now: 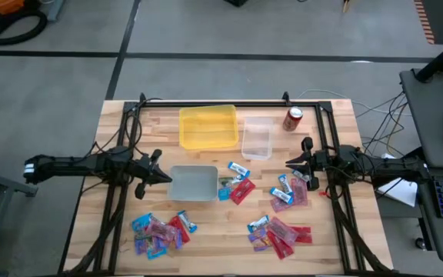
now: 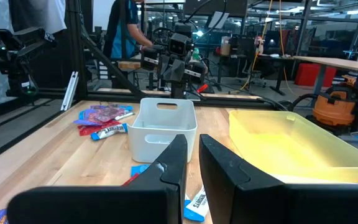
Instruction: Sort candy
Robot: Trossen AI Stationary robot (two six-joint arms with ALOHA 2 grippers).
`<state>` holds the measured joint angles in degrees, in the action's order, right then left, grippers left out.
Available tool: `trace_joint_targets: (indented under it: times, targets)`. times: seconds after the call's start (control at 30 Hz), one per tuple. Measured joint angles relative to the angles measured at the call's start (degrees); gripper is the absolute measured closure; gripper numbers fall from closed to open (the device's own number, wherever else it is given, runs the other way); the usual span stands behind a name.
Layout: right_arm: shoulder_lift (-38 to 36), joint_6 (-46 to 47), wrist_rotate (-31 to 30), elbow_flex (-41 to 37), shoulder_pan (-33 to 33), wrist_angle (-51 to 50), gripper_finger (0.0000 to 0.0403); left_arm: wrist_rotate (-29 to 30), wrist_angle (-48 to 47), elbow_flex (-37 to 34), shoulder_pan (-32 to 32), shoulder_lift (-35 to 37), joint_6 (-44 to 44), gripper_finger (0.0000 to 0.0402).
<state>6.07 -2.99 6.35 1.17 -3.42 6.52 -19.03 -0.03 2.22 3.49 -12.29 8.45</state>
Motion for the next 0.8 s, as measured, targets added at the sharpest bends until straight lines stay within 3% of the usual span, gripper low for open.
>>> trace_joint_targets:
  times: [0.13,0.23,0.4,0.5,0.67,0.8]
  targets:
    - [0.0,0.0,-0.1,0.0,0.0,0.0,0.0367,1.2,1.3,0.0,0.0,0.0,-2.6,0.0402]
    - [0.0,0.0,-0.1,0.0,0.0,-0.3,0.0367,2.7,8.0,0.0,0.0,0.0,-3.2,0.0402]
    - [0.0,0.0,-0.1,0.0,0.0,-0.3,0.0367,3.7,22.8,0.0,-0.1,-0.5,14.2,0.0402]
    - [0.0,0.0,-0.2,0.0,0.0,-0.3,0.0367,4.9,29.9,0.0,-0.1,-1.2,18.8,0.0402]
    - [0.0,1.0,-0.1,0.0,0.0,-0.2,0.0367,5.0,36.8,0.0,-0.1,-2.9,14.6,0.0402]
    - [0.0,12.9,1.0,0.0,0.0,-0.2,0.0367,5.4,38.0,0.0,-0.1,-4.3,8.6,0.0402]
